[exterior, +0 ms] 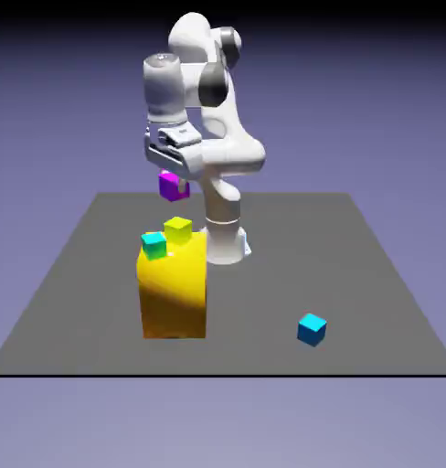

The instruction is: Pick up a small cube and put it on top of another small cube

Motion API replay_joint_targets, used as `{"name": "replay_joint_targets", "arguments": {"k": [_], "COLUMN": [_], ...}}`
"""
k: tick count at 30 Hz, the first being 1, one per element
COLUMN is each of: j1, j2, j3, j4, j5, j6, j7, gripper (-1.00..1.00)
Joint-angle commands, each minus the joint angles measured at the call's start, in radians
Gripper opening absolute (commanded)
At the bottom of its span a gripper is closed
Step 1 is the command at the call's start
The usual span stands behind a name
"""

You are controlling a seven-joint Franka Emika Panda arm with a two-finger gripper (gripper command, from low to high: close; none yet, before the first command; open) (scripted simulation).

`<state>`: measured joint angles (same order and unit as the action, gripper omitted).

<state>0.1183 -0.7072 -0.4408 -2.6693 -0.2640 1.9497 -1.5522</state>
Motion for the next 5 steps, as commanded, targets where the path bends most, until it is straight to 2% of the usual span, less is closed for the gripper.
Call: {"name": "replay_joint_targets", "arguments": {"k": [1, 2, 3, 5], "j1": [-0.002, -0.004, -0.004, -0.001], "j2": [0.011, 0.016, 0.016, 0.005], "j3": [-0.01, -0.015, -0.015, -0.005], "j4": [-0.033, -0.05, -0.05, -0.017], "j5": [-0.006, -0.009, -0.009, -0.002], "j6": [0.044, 0.066, 0.066, 0.023], "j7": [-0.001, 0.0, 0.0, -0.001], "gripper": [-1.0, -1.0, 1.0, 1.0]}}
